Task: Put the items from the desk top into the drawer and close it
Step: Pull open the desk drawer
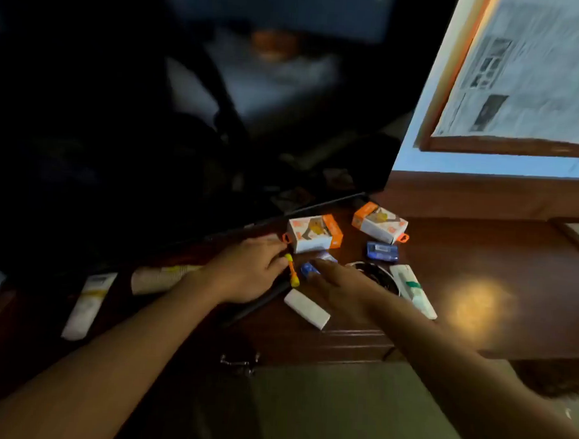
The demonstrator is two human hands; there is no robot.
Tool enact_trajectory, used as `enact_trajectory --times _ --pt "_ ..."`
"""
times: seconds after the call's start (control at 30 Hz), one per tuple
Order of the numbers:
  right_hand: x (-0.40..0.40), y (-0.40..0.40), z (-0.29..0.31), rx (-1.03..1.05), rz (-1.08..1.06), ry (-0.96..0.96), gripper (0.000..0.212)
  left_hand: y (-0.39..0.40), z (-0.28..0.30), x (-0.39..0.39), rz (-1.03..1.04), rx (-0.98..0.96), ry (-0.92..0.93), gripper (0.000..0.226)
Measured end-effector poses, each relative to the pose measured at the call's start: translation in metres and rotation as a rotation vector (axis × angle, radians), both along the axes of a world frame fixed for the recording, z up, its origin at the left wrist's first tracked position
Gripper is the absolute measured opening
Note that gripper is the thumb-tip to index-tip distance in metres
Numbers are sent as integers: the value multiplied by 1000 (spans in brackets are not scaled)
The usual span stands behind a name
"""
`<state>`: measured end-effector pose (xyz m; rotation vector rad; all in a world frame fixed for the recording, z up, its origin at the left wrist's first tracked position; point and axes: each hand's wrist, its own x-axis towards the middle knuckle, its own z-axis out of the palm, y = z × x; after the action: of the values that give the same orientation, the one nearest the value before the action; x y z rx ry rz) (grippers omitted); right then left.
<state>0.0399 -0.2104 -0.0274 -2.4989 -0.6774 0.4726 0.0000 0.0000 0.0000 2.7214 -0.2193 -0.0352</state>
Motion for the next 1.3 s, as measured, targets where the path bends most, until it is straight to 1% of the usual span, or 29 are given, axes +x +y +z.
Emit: enact_trajectory --times 0.07,0.13,0.23,0.3,0.33,0.37,0.47,0.5,0.57,0.67,0.73,0.8,0.9,1.0,1.17,1.23,1.3 --pt "-12 -11 -32 -115 28 24 56 -11 -31 -20 38 -2 132 48" --pt "-25 -26 -76 -256 18 59 64 -20 -74 -42 63 -15 260 50" --pt "-37 -45 -121 -338 -20 36 68 -26 -123 -62 115 25 401 51" --pt "-42 -56 -136 -384 -30 -12 69 -29 -144 -69 146 51 396 50" --pt "-43 -60 -144 -400 -28 -32 70 -30 -150 -72 155 75 357 48" --pt "-43 -62 -148 -413 -21 -47 70 -32 -155 -74 170 86 293 45" --pt "-42 -63 -157 -400 6 -119 72 -38 -165 -86 210 39 51 34" --pt "-41 -61 -158 -390 10 -138 73 -39 -171 -92 221 27 24 33" --pt "-40 -56 -162 -379 22 -128 72 -40 -187 -103 236 43 83 36" --pt "-42 -49 -167 -379 24 -106 74 -37 -215 -106 261 127 267 43" --pt "-46 -47 -170 -385 20 -125 75 -34 -231 -104 287 210 343 49" --pt "-49 -48 -172 -389 19 -161 76 -30 -244 -101 298 273 373 54" --pt "-50 -49 -175 -385 12 -177 77 -28 -253 -100 300 304 391 54" --pt "-50 -48 -177 -365 13 -180 77 -26 -254 -99 276 355 404 55" --pt "-50 -49 -178 -363 8 -173 76 -30 -249 -95 237 449 468 68" --pt "-50 -48 -177 -365 6 -167 76 -32 -248 -91 245 434 491 67" --pt "-48 -48 -176 -368 11 -161 77 -30 -247 -85 263 372 520 65"
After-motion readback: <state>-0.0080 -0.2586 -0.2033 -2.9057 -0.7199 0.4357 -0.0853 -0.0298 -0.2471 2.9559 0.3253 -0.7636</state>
